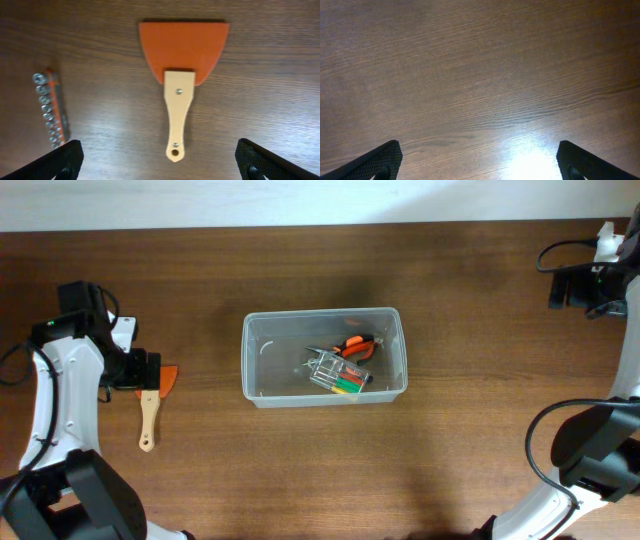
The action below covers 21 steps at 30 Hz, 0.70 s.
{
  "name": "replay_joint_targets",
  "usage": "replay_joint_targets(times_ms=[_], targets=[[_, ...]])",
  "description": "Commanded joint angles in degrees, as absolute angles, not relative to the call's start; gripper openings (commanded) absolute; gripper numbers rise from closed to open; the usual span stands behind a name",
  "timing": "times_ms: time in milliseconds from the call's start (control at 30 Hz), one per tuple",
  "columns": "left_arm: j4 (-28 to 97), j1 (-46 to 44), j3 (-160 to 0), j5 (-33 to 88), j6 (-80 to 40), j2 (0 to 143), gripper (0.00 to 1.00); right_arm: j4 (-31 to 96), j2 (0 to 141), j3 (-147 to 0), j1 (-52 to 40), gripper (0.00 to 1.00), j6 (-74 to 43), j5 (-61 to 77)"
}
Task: Pack container
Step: 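Move the left gripper over the orange scraper's wooden handle, then lower the left gripper onto the scraper handle near the blade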
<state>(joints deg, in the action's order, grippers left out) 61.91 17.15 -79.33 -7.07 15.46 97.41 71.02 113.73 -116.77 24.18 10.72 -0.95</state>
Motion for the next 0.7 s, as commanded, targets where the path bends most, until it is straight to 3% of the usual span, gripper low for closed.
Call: replay_joint_targets(times_ms=[0, 367, 667], targets=[[62.46, 17.04, -77.14, -3.81, 16.36, 97.82, 0.99, 70.89, 113.95, -116.51, 24.03, 0.99, 10.94, -0.62], [63.51, 17.61, -71.11, -3.64, 14.46, 97.80, 0.99, 70.89, 113.95, -116.51, 24.03, 0.99, 10.92, -0.62], [55.68, 22.20, -67.40, -4.01, 14.41, 97.82, 0.99, 70.89, 113.95, -116.51, 24.03, 0.99, 10.94, -0.62]])
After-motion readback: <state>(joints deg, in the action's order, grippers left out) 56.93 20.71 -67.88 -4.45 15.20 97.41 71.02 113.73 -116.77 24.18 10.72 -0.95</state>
